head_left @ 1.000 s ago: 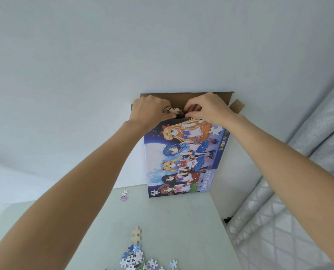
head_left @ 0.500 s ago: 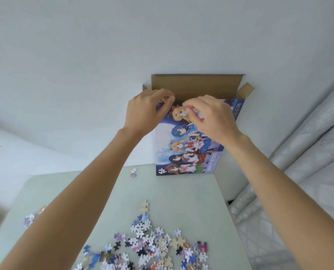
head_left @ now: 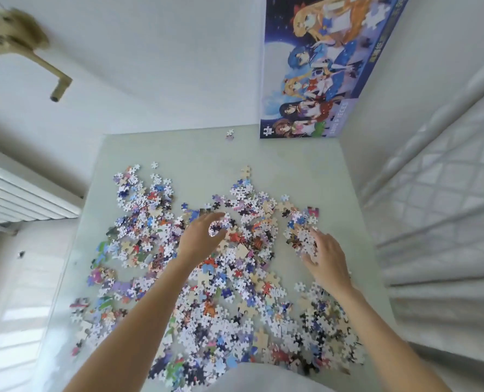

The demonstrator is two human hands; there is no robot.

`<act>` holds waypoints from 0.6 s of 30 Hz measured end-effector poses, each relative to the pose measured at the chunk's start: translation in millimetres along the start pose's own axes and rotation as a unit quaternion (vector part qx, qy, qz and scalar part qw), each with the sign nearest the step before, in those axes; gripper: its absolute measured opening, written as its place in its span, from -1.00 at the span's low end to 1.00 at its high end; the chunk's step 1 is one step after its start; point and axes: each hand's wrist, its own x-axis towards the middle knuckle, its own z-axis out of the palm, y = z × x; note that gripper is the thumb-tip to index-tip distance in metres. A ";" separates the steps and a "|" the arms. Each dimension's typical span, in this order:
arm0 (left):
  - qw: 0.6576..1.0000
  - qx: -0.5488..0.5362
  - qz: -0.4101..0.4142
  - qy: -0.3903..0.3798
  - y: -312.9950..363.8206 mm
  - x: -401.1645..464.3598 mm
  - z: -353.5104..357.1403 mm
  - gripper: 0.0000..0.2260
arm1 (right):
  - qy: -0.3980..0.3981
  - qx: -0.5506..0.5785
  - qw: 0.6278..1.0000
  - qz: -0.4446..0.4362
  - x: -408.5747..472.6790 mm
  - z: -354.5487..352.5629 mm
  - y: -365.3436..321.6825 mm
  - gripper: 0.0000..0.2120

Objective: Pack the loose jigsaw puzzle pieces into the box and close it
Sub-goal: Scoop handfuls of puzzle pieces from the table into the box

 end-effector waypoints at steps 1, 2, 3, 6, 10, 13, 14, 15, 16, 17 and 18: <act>0.999 0.037 -0.013 -0.022 -12.1 -12.4 10.3 -0.57 | -0.006 -0.037 0.998 0.047 -13.5 10.1 10.0 -0.37; 0.995 0.075 -0.036 -0.051 -24.5 -27.7 21.9 -0.50 | -0.026 -0.068 0.992 0.101 -30.9 20.6 18.9 -0.37; 0.989 0.098 -0.069 -0.081 -34.9 -45.0 32.7 -0.44 | -0.049 -0.078 0.984 0.155 -49.2 29.2 24.5 -0.36; 0.976 0.093 -0.147 -0.133 -56.8 -82.5 55.6 -0.27 | -0.059 -0.033 0.973 0.222 -77.2 51.2 22.7 -0.36; 0.982 0.084 -0.110 -0.127 -65.3 -107.7 68.2 -0.32 | -0.052 -0.001 0.984 0.169 -70.8 71.4 -16.7 -0.32; 0.990 0.055 -0.068 -0.114 -64.0 -114.8 71.7 -0.38 | -0.082 0.038 0.994 0.059 -71.4 83.8 -49.7 -0.35; 0.991 0.043 -0.055 -0.110 -63.2 -116.8 71.2 -0.40 | -0.097 0.057 0.993 0.025 -73.5 85.6 -58.0 -0.37; 0.993 0.034 -0.043 -0.106 -62.4 -121.3 70.5 -0.43 | -0.102 0.071 0.992 -0.002 -78.1 86.1 -64.1 -0.39; 0.994 0.031 -0.032 -0.099 -61.2 -122.8 69.8 -0.45 | -0.096 0.082 0.992 -0.022 -79.7 85.0 -66.6 -0.43; 0.995 0.031 -0.022 -0.088 -60.6 -126.0 67.7 -0.48 | -0.082 0.089 0.992 -0.038 -83.0 81.6 -67.9 -0.48; 0.997 0.029 -0.016 -0.075 -60.0 -128.9 65.0 -0.52 | -0.069 0.094 0.992 -0.050 -87.2 76.3 -68.1 -0.54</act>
